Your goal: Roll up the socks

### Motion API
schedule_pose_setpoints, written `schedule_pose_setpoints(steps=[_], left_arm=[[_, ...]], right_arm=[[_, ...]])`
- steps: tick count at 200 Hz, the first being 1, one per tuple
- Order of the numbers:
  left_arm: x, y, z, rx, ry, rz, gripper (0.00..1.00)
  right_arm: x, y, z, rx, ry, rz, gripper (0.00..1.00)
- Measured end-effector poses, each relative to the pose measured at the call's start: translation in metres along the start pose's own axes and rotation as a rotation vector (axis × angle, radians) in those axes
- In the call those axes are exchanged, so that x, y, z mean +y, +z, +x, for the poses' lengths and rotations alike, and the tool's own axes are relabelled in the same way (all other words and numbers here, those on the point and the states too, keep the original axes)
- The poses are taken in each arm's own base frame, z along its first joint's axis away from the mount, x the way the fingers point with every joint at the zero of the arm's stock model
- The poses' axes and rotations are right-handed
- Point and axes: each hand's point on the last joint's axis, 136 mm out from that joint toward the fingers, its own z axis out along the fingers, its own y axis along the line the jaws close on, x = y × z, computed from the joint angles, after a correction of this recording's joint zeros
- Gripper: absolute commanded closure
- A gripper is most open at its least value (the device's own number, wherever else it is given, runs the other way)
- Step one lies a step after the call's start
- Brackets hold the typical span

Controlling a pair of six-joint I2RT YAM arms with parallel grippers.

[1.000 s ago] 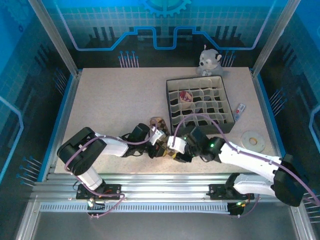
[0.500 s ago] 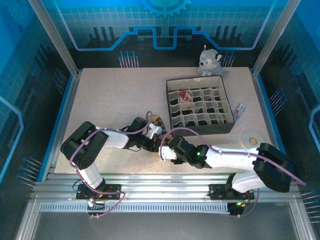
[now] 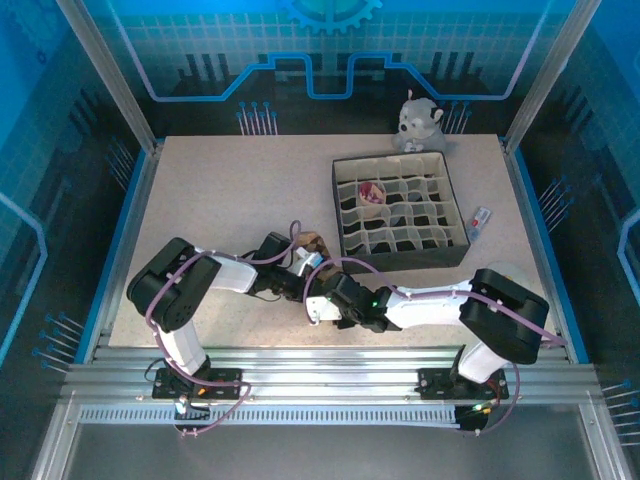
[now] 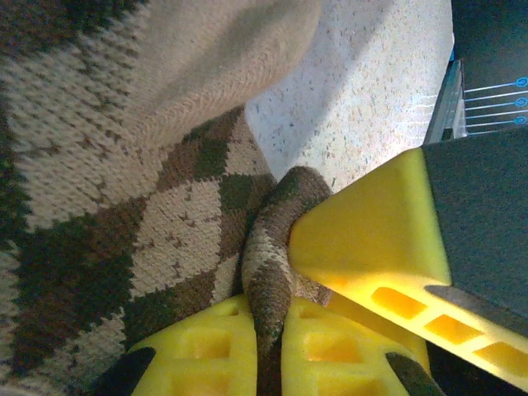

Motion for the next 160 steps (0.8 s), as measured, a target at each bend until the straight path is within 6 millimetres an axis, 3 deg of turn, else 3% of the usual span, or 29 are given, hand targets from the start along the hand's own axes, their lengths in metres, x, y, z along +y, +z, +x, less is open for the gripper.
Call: schedule_pose_setpoints(steps=[14, 25, 37, 72, 102, 132, 160], left_arm=[[0.0, -0.001, 0.002, 0.004, -0.008, 0.008, 1.0], [0.001, -0.003, 0.002, 0.003, -0.014, 0.01, 1.0], [0.003, -0.005, 0.001, -0.004, -0.022, 0.012, 1.0], [0.003, -0.018, 0.011, -0.052, 0.006, -0.02, 0.74], [0.002, -0.029, 0.018, -0.121, 0.068, -0.055, 0.59], [0.003, -0.043, 0.024, -0.195, 0.139, -0.116, 0.55], [-0.013, -0.062, 0.01, -0.302, 0.275, -0.144, 0.55]], right_arm=[[0.001, 0.001, -0.001, 0.005, -0.003, -0.013, 0.89], [0.0, 0.004, -0.002, 0.007, -0.006, -0.014, 1.0], [-0.003, 0.004, -0.004, 0.005, -0.005, -0.008, 1.0], [0.0, -0.002, -0.016, -0.006, 0.055, -0.198, 1.0], [0.0, -0.003, -0.016, 0.009, 0.169, -0.379, 1.0], [0.0, -0.004, -0.015, -0.005, 0.316, -0.547, 1.0], [0.006, -0.006, -0.016, -0.007, 0.397, -0.676, 1.0]])
